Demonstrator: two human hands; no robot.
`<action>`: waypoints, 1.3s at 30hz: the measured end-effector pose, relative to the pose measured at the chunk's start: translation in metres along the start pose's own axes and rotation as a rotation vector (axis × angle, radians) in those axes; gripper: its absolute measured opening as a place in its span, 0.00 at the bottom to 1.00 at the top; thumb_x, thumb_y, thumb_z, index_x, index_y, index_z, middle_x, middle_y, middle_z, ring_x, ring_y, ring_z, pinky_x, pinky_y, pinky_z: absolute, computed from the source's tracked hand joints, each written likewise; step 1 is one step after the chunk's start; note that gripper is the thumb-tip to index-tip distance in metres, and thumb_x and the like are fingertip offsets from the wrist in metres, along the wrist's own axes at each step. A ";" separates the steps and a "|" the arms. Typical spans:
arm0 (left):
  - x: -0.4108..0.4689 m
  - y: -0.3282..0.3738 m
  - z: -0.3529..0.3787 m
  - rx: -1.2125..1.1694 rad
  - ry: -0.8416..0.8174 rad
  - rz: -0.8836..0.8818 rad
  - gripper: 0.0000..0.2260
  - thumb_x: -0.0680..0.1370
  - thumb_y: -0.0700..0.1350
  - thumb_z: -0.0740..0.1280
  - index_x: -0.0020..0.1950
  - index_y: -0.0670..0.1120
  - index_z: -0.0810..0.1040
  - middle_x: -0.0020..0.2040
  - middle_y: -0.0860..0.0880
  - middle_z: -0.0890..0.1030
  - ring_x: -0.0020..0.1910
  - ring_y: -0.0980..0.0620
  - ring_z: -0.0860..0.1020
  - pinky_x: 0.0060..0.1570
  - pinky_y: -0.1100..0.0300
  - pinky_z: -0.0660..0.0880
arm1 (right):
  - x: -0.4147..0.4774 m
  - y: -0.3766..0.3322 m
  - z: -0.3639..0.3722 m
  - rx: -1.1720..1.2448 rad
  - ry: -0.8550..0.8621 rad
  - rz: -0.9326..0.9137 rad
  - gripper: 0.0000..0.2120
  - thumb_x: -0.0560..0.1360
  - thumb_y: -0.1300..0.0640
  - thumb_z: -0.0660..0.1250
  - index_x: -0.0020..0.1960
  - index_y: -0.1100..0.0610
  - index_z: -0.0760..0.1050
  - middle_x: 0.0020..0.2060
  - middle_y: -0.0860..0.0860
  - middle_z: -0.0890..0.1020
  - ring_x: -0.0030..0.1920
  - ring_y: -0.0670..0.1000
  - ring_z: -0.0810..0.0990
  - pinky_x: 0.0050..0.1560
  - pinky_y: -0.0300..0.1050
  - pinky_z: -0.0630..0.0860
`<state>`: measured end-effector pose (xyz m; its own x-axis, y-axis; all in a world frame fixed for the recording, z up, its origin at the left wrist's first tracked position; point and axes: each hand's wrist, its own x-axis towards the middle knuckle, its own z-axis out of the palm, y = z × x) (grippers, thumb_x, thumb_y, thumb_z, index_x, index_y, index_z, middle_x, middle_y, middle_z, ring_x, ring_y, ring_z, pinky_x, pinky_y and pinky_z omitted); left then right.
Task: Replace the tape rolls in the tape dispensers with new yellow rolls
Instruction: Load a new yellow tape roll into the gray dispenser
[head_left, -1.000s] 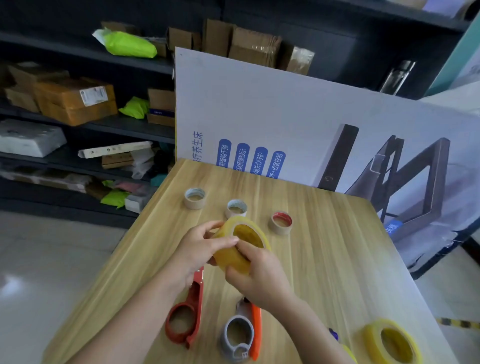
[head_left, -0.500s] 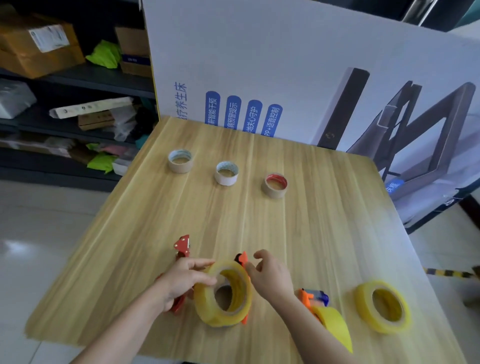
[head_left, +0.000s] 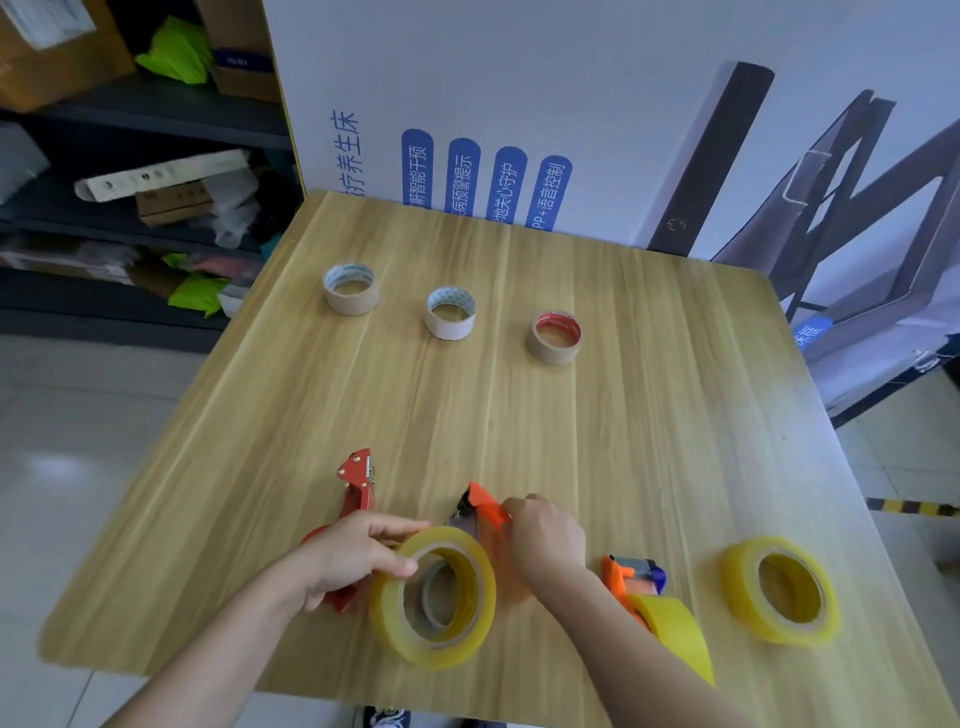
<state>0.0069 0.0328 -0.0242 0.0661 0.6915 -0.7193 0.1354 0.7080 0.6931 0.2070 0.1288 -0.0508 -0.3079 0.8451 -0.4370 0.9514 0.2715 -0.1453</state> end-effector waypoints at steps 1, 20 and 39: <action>0.000 0.000 0.000 -0.010 -0.006 -0.001 0.21 0.72 0.36 0.71 0.61 0.56 0.79 0.54 0.52 0.84 0.54 0.55 0.80 0.52 0.65 0.73 | 0.001 0.001 -0.001 0.014 0.004 0.002 0.11 0.79 0.57 0.58 0.55 0.53 0.78 0.51 0.53 0.80 0.50 0.56 0.80 0.39 0.45 0.70; -0.001 -0.020 0.052 -0.199 -0.035 0.162 0.20 0.74 0.38 0.71 0.58 0.62 0.79 0.59 0.60 0.80 0.60 0.65 0.74 0.54 0.68 0.68 | -0.061 0.039 -0.021 0.347 0.043 -0.349 0.11 0.75 0.47 0.67 0.56 0.43 0.82 0.45 0.46 0.85 0.41 0.45 0.79 0.44 0.42 0.76; 0.039 -0.032 0.051 -0.142 0.302 0.180 0.18 0.78 0.41 0.67 0.60 0.63 0.77 0.61 0.59 0.76 0.62 0.57 0.70 0.61 0.61 0.65 | -0.024 0.007 0.005 0.350 0.138 -0.142 0.15 0.76 0.51 0.66 0.62 0.47 0.77 0.51 0.50 0.85 0.52 0.55 0.82 0.49 0.45 0.76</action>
<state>0.0557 0.0295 -0.0770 -0.2213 0.8028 -0.5537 0.0086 0.5693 0.8221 0.2213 0.1083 -0.0463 -0.4106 0.8707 -0.2707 0.8331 0.2375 -0.4995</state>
